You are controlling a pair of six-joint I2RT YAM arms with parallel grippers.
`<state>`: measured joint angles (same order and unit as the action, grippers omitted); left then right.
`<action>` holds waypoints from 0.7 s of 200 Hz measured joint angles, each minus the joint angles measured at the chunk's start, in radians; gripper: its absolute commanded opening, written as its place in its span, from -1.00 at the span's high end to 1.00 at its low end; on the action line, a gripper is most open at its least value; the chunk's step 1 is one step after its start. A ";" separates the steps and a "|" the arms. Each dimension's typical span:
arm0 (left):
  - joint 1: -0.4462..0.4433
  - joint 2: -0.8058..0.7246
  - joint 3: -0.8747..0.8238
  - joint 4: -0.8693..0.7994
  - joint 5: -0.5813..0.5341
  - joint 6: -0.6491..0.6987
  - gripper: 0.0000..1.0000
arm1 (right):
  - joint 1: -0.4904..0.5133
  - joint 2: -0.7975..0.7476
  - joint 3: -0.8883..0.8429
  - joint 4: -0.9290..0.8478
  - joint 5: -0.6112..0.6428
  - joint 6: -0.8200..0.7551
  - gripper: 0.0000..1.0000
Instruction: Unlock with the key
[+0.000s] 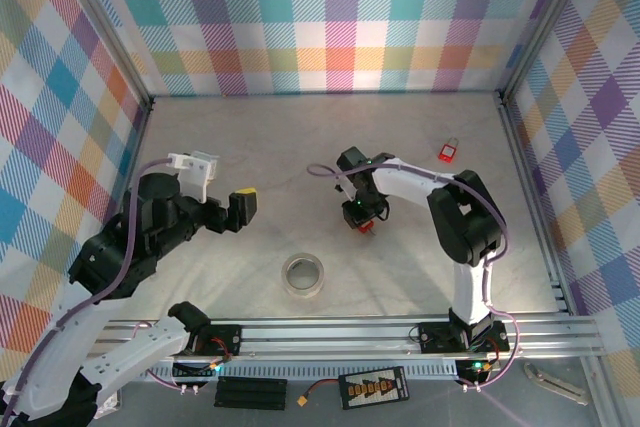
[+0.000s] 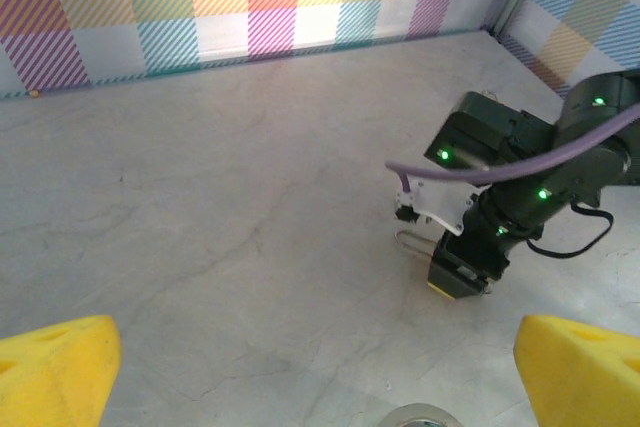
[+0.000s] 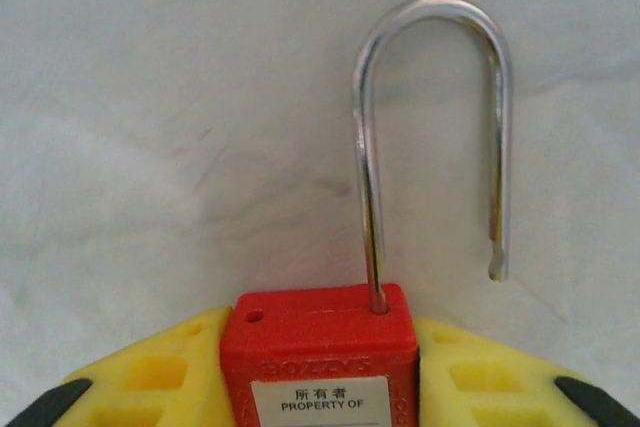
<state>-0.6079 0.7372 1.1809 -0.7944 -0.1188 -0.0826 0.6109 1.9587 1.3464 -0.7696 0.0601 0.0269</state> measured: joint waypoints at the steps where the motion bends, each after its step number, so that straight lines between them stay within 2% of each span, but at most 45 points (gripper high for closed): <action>1: 0.000 0.000 0.000 0.000 0.000 0.000 -0.99 | -0.003 0.003 0.003 -0.001 0.000 0.010 0.43; 29: 0.000 0.000 0.000 -0.010 -0.007 -0.019 -0.99 | -0.070 0.029 0.044 -0.018 0.005 0.185 0.36; 62: 0.000 0.013 0.000 -0.013 -0.005 -0.064 -0.99 | -0.104 0.047 0.068 -0.028 0.020 0.335 0.04; 87: 0.000 0.015 -0.011 -0.013 -0.004 -0.090 -0.99 | -0.103 0.059 0.072 -0.031 0.018 0.394 -0.19; 140: 0.000 0.013 -0.013 -0.019 -0.022 -0.146 -0.99 | -0.103 0.045 0.083 -0.039 -0.026 0.466 -0.39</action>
<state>-0.6079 0.7502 1.1675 -0.8131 -0.1406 -0.2287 0.5076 2.0037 1.4292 -0.8089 0.0345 0.4931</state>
